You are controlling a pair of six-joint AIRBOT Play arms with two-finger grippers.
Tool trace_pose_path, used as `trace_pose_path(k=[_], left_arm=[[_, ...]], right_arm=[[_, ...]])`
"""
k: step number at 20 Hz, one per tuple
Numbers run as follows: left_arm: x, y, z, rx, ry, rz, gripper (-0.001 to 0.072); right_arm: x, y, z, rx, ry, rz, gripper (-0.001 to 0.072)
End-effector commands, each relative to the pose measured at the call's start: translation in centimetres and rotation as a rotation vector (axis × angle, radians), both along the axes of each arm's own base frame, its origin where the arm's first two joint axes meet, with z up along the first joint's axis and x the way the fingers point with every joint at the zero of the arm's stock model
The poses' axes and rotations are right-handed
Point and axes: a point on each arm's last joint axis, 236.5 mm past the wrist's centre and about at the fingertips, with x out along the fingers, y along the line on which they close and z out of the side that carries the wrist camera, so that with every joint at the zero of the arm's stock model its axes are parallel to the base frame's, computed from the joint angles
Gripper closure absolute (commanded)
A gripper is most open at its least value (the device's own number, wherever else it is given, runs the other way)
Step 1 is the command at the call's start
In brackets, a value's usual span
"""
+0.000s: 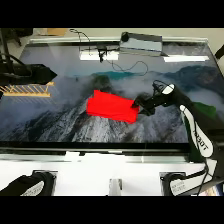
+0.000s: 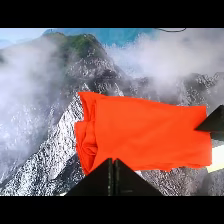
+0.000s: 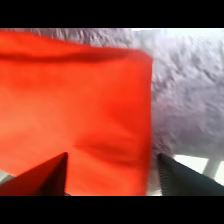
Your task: Fold the shirts.
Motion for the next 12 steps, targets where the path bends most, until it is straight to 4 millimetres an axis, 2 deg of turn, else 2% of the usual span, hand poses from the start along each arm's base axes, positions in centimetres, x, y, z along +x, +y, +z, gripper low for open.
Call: trace_pose_path(k=[1,2,4,6,8,9,10,12], left_arm=[[0.0,0.0,-0.1,0.001,0.003,0.000,0.0674],[0.1,0.0,-0.2,0.002,0.005,0.000,0.0674],[0.2,0.0,-0.3,0.003,0.008,0.000,0.0674],[0.3,0.0,-0.6,0.004,0.016,0.000,0.0674],[0.3,0.0,-0.6,0.004,0.016,0.000,0.0674],[0.3,0.0,-0.7,0.004,0.017,0.000,0.0674],[0.3,0.0,-0.7,0.004,0.017,0.000,0.0674],[0.3,0.0,-0.6,0.004,0.016,0.000,0.0674]], right_arm=[[0.8,1.4,0.0,0.079,-0.005,-0.037,0.0340],[1.3,1.7,0.7,0.101,-0.039,-0.020,0.0698],[3.1,1.9,3.5,0.108,-0.139,0.011,0.0686],[5.8,0.3,8.5,0.082,-0.273,0.028,0.0688],[7.7,-4.6,13.3,0.020,-0.357,-0.012,0.0688],[8.0,-8.1,15.2,-0.017,-0.367,-0.061,0.0688],[7.8,-11.6,16.5,-0.046,-0.363,-0.106,0.0688],[5.8,-18.3,18.6,-0.091,-0.337,-0.205,0.0687]])
